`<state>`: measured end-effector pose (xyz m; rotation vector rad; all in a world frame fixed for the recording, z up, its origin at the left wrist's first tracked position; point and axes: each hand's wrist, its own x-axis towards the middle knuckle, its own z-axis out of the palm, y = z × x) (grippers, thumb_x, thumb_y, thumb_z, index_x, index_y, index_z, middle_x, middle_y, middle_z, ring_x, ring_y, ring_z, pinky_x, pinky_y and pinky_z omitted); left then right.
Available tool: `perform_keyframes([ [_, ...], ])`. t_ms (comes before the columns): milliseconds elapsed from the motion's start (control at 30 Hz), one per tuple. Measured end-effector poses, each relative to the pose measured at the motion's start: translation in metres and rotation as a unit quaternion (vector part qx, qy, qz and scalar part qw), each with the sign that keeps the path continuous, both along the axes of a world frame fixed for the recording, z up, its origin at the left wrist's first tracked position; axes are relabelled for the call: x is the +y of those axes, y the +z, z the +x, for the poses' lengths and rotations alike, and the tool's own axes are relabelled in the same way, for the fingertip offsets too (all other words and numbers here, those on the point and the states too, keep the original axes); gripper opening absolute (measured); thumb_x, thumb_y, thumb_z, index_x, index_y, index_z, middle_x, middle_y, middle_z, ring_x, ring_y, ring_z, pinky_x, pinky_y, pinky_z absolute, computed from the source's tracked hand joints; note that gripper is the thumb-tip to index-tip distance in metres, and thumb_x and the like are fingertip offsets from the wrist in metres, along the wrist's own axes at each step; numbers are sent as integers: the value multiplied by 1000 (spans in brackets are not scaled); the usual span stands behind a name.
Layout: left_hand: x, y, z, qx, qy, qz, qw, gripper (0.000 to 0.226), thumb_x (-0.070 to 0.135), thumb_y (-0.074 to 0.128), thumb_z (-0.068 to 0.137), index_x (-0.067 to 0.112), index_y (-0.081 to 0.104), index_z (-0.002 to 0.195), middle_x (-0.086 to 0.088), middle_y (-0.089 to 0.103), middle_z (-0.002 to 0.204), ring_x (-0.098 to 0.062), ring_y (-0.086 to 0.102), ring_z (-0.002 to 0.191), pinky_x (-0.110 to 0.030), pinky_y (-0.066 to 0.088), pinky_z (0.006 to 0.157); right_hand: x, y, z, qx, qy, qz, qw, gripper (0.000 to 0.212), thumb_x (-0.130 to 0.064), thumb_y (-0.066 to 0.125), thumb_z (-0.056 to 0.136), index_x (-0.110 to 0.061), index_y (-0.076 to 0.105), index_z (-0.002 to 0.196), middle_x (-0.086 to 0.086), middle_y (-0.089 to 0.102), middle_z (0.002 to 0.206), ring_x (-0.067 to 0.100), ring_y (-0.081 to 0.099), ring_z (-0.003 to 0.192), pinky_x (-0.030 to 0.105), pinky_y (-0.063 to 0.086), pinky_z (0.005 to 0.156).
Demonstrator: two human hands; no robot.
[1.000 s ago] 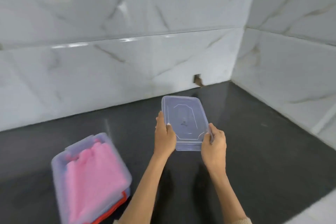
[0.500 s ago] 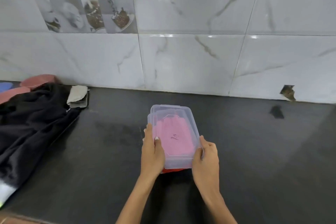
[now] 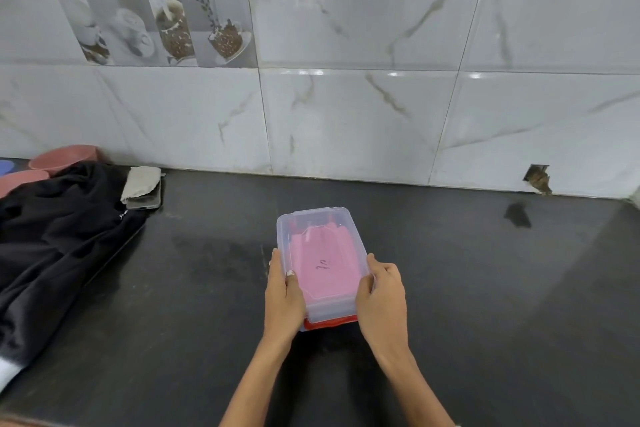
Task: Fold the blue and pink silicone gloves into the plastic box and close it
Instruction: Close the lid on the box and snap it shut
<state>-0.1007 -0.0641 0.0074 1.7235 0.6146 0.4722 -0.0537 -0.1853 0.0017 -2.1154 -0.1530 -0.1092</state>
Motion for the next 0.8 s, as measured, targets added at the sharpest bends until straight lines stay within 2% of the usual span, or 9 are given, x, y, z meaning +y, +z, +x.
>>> perform_keyframes([
  [67,4,1,2,-9,0,-1,1000,29,22,33,101,24,40,130,3,54,122,-11,55,111,-33,54,87,1,0,0,3,2,-2,1000,39,-20,45,98,-16,46,137,-10,44,105,8,51,94,10,42,70],
  [167,11,2,6,-14,-13,-5,1000,35,20,32,102,23,37,136,5,52,125,-11,53,116,-35,52,94,4,5,1,9,5,-6,1000,40,-21,46,97,-16,45,137,-9,43,106,7,49,94,11,43,73],
  [300,16,5,-5,-24,-51,-21,998,34,16,34,101,46,42,115,28,50,106,7,53,98,-8,48,69,-7,13,0,46,36,5,998,36,-17,52,93,-19,51,129,-4,53,114,7,52,97,21,47,80],
  [433,23,-4,-26,4,-93,-52,994,43,16,42,99,30,34,139,13,49,132,-1,53,114,-26,50,93,-28,13,-4,82,64,-1,995,22,-19,53,88,-25,51,109,-4,59,112,5,58,86,14,41,59],
  [500,26,2,-24,20,-102,-56,993,42,20,45,97,28,37,138,7,47,139,5,54,113,-18,49,88,-24,17,6,97,72,17,993,32,-27,47,93,-22,46,124,-2,53,123,12,57,97,18,43,69],
  [633,38,23,13,45,-53,-51,996,57,34,46,96,16,26,147,1,33,151,-15,36,136,-28,32,100,-4,27,35,119,106,99,982,37,-34,32,99,-23,38,134,3,42,144,17,50,120,33,45,95],
  [700,42,28,38,68,-66,-38,995,39,37,42,97,11,51,125,-4,53,124,-18,53,112,-29,40,92,3,26,51,140,103,84,981,46,-34,25,101,-12,31,141,6,36,148,21,41,130,31,34,103],
  [733,43,28,49,81,-73,-16,994,32,37,40,98,10,57,96,-4,56,99,-17,55,86,-25,42,76,5,25,59,146,99,74,981,44,-33,22,102,-10,35,137,9,43,142,22,45,124,28,34,98],
  [800,43,22,64,103,-74,40,991,38,34,36,99,13,41,67,-1,45,72,-11,39,60,-24,31,56,9,21,67,148,91,59,983,33,-31,22,102,-13,45,118,7,54,122,17,50,102,27,35,86],
])
